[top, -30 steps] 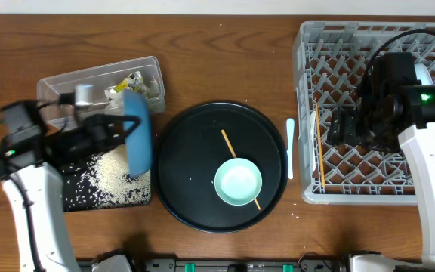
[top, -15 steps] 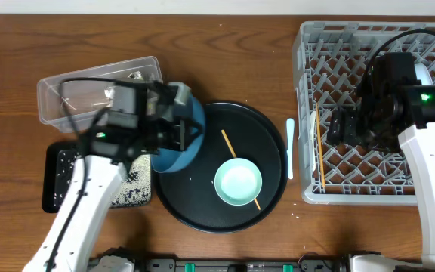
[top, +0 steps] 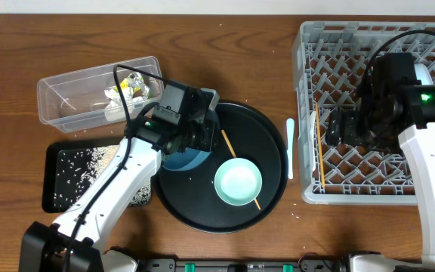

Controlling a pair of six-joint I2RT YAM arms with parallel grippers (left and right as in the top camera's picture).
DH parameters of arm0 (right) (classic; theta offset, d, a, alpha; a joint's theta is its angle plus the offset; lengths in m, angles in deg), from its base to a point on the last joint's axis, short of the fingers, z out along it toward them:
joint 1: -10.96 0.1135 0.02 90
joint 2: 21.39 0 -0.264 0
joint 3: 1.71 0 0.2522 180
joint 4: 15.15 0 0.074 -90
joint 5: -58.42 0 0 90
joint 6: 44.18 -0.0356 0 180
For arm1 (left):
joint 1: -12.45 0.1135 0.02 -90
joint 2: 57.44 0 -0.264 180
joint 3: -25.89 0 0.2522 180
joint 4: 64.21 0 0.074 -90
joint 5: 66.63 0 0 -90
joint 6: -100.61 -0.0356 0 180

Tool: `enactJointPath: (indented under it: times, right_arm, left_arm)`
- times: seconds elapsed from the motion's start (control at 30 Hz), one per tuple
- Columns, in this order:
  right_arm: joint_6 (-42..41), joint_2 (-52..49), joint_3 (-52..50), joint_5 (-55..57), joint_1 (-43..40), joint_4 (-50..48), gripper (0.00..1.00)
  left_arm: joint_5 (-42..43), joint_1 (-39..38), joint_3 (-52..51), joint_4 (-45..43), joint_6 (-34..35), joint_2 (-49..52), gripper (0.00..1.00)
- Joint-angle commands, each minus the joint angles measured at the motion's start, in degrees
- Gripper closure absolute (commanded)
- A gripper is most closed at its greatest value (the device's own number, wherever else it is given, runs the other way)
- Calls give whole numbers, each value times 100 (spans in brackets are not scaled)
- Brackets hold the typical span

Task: Sort waste into correct bins and load items into the dishwasher rack
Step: 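Set the teal bowl upright on the round black tray and release, then grasp the mint-green small bowl with the right gripper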

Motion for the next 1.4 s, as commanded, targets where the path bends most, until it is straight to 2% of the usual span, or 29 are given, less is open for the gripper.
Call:
enactJointPath:
  times: [0.0, 0.03, 0.1, 0.27, 0.43, 0.57, 0.7, 0.87, 1.1, 1.37]
  right_arm:
    - [107, 68, 4, -7, -31, 17, 3]
    - [107, 68, 7, -7, -31, 15, 3]
    - [118, 68, 4, -7, -31, 15, 2]
    - [404, 68, 7, -76, -31, 20, 1]
    - [1108, 68, 4, -981, 7, -7, 1]
    - [1563, 66, 4, -1554, 232, -4, 1]
    - [1665, 24, -9, -1565, 675, -33, 1]
    - [1670, -188, -243, -1545, 1425, -341, 1]
    - [1648, -704, -767, -1543, 2243, -782, 1]
    - [1084, -1521, -1023, -754, 2804, -1147, 12]
  left_arm:
    - [-129, -13, 181, -26, 96, 2, 73]
    - [-129, -13, 179, -26, 127, 2, 66]
    - [-129, -13, 181, -26, 221, 2, 62]
    - [-131, -13, 181, 22, 334, -103, 61]
    - [-260, 57, 181, 291, 400, -619, 61]
    - [-702, 251, 181, 885, 485, -1209, 60]
    - [-1329, 514, 181, 1650, 485, -1716, 57]
    - [-1873, 1023, 181, 2468, 590, -2153, 55]
    - [-1930, 1969, 179, 2935, 855, -2253, 47]
    - [-1923, 2271, 166, 2986, 931, -2225, 43]
